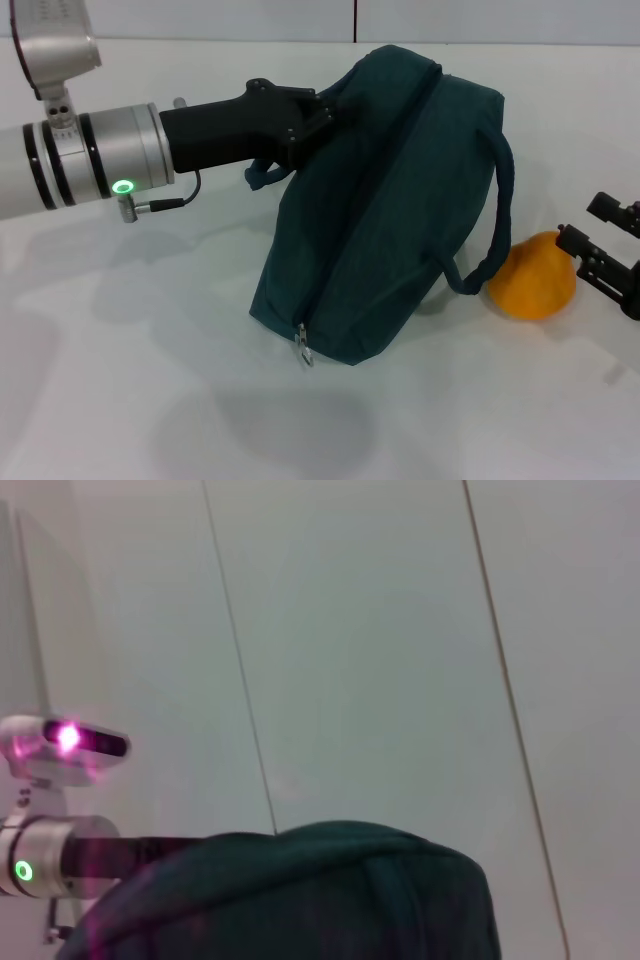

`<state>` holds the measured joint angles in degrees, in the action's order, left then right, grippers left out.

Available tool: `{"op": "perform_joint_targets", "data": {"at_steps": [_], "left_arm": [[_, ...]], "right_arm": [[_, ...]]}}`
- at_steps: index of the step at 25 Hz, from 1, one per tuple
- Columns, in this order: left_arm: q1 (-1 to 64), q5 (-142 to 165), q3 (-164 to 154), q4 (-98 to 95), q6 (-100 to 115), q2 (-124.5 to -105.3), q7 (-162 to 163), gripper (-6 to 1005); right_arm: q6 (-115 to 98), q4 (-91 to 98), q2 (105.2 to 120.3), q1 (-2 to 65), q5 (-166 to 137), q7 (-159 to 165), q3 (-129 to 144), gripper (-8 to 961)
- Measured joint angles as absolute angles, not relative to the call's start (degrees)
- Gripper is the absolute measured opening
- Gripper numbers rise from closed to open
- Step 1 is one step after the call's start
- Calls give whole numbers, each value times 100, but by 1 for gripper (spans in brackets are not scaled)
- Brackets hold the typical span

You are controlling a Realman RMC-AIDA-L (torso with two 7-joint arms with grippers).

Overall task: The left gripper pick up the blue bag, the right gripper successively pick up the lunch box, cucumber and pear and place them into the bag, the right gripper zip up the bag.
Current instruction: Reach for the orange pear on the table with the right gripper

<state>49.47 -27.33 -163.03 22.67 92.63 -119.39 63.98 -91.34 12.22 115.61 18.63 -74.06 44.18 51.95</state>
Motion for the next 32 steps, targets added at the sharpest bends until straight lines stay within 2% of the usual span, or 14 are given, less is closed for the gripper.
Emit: {"op": "perform_joint_targets", "data": {"at_steps": [8, 12, 28, 32], "left_arm": [[4982, -2732, -16303, 2267, 9248, -11935, 6362, 42], [4994, -2732, -16303, 2268, 9245, -11935, 6330, 42], [5007, -2735, -16304, 2267, 9246, -11936, 6319, 42], [5011, -2735, -16303, 2263, 9246, -11941, 6319, 42]], "right_arm": [[-8777, 1169, 11569, 2004, -7408, 4418, 5247, 595], [-8727, 1142, 11569, 2035, -7420, 4412, 5255, 414], [-8464, 1050, 11583, 2151, -7414, 4413, 5343, 340], [-8442, 1047, 11583, 2176, -7413, 4412, 5343, 210]]}}
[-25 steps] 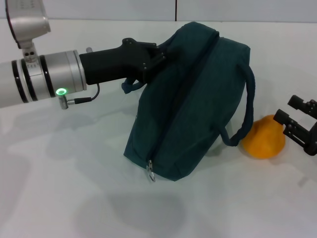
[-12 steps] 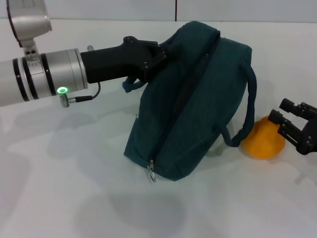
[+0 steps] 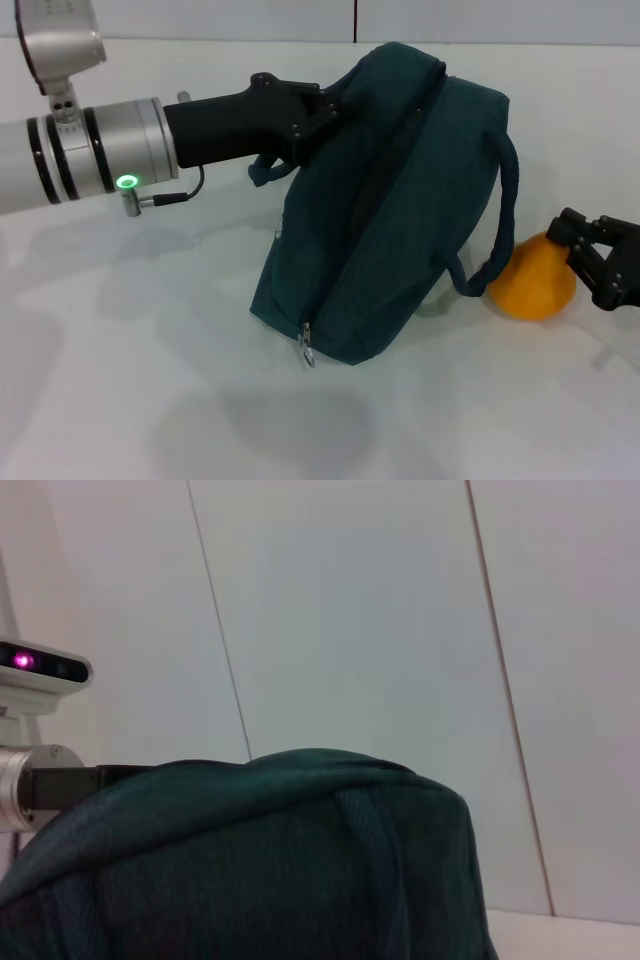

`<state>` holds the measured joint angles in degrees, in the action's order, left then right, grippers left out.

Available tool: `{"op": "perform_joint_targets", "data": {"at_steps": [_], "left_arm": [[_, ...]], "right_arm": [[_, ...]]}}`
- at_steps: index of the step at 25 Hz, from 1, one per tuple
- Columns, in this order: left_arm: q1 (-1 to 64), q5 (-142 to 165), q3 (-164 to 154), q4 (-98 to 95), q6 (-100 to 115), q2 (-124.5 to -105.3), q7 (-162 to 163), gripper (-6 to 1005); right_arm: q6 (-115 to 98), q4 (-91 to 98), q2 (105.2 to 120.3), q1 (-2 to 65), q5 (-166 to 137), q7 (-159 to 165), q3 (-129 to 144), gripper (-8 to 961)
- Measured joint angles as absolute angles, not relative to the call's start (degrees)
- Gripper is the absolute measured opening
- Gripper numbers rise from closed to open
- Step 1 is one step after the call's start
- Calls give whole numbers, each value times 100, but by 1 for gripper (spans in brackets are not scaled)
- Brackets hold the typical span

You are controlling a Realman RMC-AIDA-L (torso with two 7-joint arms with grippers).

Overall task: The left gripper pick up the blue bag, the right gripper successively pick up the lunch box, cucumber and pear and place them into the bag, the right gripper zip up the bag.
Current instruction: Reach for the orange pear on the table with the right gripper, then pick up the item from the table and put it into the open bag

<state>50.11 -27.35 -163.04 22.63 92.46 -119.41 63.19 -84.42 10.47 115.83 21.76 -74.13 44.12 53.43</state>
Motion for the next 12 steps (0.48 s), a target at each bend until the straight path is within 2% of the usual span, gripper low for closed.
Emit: {"op": "perform_joint_targets", "data": {"at_steps": [2, 7, 10, 12], "left_arm": [[5011, -2735, -16303, 2256, 9246, -11943, 6319, 42], [5007, -2733, -16303, 2198, 9246, -11940, 6319, 42], [4995, -2733, -16303, 2196, 9246, -11938, 6311, 42], [4984, -2735, -16303, 2197, 9246, -11937, 6280, 42]], "right_arm": [[-8434, 1046, 11583, 2202, -7421, 4412, 5344, 145], [-8432, 1045, 11579, 2218, -7436, 4412, 5344, 125], [-8463, 1045, 11556, 2215, -7448, 4452, 5360, 29], [-8538, 1067, 11548, 2182, -7452, 4466, 5368, 30]]}}
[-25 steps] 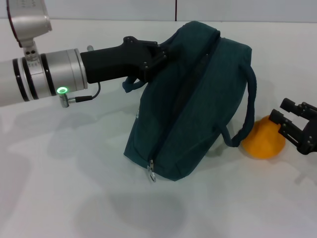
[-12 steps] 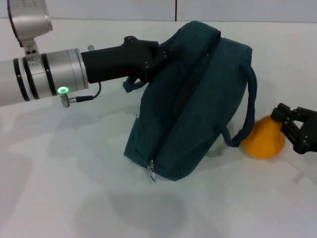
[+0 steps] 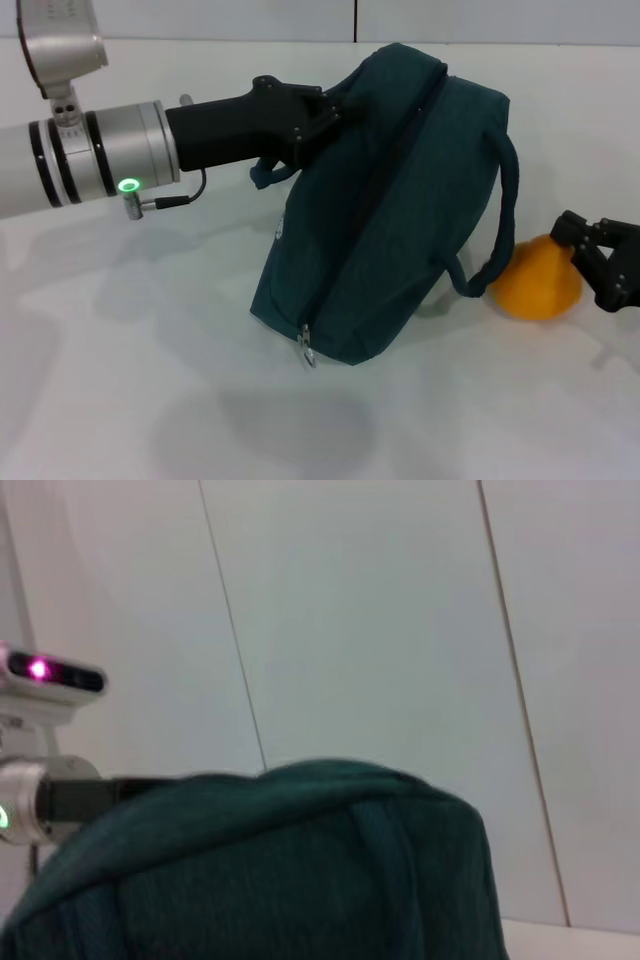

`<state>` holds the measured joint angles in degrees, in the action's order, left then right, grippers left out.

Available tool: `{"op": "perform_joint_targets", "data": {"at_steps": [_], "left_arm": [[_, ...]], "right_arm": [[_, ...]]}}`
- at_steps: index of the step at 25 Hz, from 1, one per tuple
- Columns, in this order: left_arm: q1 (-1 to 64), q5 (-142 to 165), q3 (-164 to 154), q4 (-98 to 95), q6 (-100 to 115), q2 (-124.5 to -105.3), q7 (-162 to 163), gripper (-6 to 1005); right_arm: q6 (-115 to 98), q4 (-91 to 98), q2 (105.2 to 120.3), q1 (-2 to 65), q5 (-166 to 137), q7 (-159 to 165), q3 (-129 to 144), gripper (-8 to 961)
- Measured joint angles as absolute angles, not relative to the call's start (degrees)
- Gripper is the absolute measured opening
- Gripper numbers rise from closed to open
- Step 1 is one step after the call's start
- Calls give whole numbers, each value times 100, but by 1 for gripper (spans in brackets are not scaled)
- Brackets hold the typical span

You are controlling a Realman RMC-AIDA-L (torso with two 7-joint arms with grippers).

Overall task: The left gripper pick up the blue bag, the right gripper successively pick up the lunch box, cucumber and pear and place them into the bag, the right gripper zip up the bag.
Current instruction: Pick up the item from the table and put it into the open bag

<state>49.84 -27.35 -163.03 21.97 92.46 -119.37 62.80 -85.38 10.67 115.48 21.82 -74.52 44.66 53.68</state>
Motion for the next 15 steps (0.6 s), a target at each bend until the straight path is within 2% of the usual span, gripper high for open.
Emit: {"op": "perform_joint_targets", "data": {"at_steps": [10, 15], "left_arm": [[4964, -2733, -16303, 2197, 9408, -11941, 6236, 42], [4997, -2796, -16300, 2217, 9756, -11903, 6297, 42]], "right_arm": [[-10347, 1807, 11441, 1927, -7382, 5347, 4351, 33], [-10720, 2523, 11465, 2234, -7332, 6279, 4224, 35]]}}
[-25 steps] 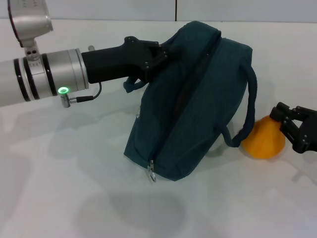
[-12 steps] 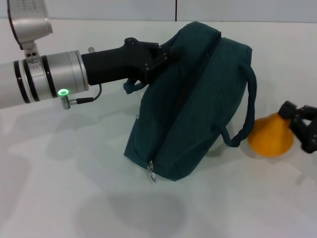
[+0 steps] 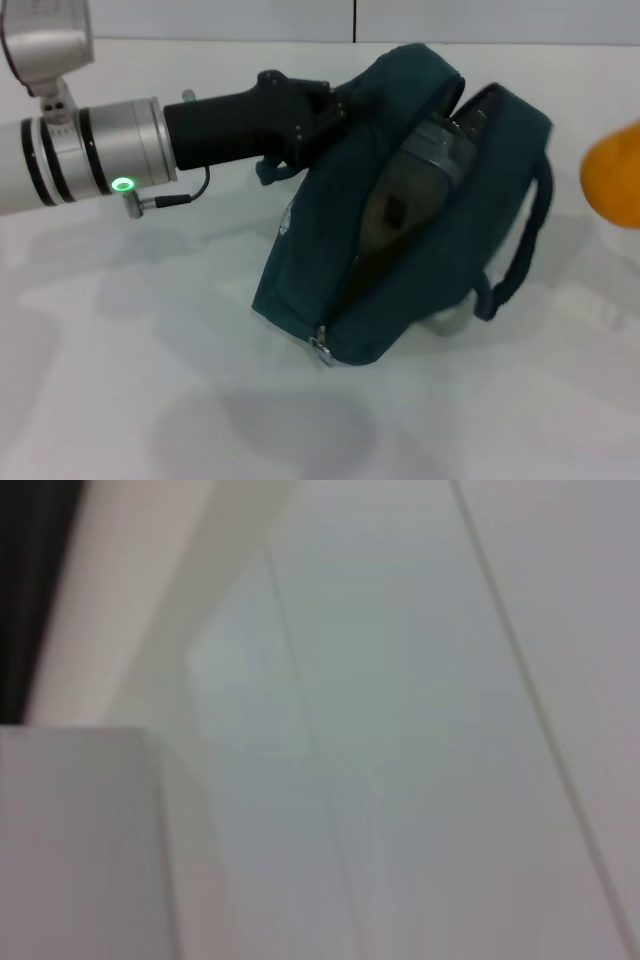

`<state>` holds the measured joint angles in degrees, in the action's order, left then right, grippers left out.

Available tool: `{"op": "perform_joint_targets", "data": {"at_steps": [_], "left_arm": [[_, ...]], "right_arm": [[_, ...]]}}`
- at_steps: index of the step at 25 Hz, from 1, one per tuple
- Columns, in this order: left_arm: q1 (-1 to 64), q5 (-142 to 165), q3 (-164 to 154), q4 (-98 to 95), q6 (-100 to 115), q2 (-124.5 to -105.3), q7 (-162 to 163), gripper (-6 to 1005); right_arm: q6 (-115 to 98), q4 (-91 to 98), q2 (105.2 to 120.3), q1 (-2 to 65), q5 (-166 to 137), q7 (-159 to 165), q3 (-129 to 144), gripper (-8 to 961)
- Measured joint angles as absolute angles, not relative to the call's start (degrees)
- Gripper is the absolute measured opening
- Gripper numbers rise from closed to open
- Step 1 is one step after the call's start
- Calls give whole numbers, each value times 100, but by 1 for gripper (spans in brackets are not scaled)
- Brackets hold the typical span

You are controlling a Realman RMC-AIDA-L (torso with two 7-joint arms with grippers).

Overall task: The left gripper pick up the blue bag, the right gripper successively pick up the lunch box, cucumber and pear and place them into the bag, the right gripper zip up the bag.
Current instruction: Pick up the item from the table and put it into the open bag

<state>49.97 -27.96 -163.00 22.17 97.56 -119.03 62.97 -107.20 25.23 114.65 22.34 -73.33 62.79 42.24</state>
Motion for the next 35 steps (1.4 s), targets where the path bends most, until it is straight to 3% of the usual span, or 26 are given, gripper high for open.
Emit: {"op": "perform_joint_targets", "data": {"at_steps": [13, 34, 35], "left_arm": [[5055, -2973, -16295, 2196, 9854, -11942, 6362, 42], [4982, -3124, -16295, 2179, 9713, -11952, 6268, 42], [4975, -3117, -16295, 2176, 9665, -11952, 6250, 42]], "right_arm": [[-10151, 2722, 11538, 3973, -7344, 7224, 5010, 40], [-9117, 2794, 11525, 3662, -7394, 7211, 6652, 48], [-9117, 2794, 11525, 3662, -7394, 7211, 6652, 85]]}}
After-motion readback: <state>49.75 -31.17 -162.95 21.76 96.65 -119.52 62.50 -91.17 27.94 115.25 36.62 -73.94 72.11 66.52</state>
